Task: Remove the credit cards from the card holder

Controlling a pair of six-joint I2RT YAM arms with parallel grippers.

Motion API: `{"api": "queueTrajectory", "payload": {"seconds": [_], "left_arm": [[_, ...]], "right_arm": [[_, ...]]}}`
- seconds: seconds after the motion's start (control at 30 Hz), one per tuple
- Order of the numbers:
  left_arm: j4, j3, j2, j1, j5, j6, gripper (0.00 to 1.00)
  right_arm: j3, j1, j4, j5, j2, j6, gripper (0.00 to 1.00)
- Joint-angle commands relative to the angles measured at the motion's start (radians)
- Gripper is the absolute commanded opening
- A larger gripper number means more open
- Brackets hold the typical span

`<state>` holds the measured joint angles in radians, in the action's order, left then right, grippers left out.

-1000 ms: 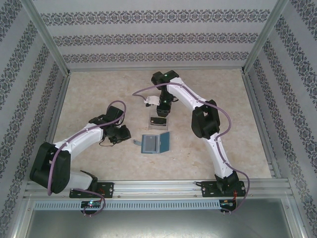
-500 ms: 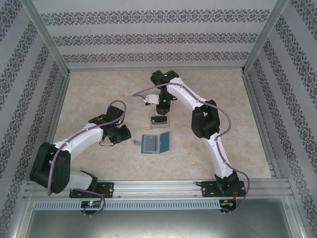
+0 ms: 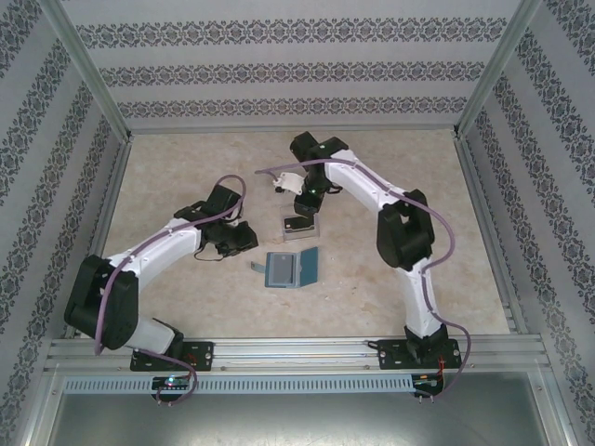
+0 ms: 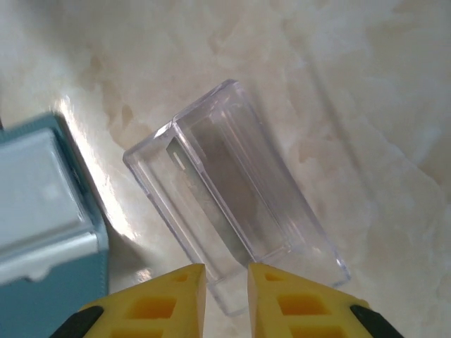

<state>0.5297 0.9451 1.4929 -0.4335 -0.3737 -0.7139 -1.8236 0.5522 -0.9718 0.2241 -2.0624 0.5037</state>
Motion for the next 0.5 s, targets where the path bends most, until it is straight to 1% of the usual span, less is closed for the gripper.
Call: {"api": "queueTrajectory", "payload": {"seconds": [0.0,0.13,0.3,0.4,0.47], "left_arm": [[-0.01,0.036,0.046,-0.027,-0.024,0.028,0.19],[-0.011,0.061,0.109,-0.053,-0.036,0.039,0.19],[0.005,0.068,0.165,-0.077,-0.002,0.048,0.17],[0.006,0.053,0.178,-0.087,0.021,0.055,0.16],[0.006,0.037,0.186,-0.088,0.024,0.056,0.14]], "right_arm": [[0.113,0.005,0.209,-0.015,0.091,-0.285,0.23],[0.23,0.006,0.288,-0.03,0.16,-0.53,0.2],[0.438,0.008,0.47,0.041,0.261,-0.782,0.16],[0.52,0.007,0.512,0.064,0.298,-0.936,0.16],[0.572,0.01,0.546,0.116,0.316,-1.025,0.15]]}}
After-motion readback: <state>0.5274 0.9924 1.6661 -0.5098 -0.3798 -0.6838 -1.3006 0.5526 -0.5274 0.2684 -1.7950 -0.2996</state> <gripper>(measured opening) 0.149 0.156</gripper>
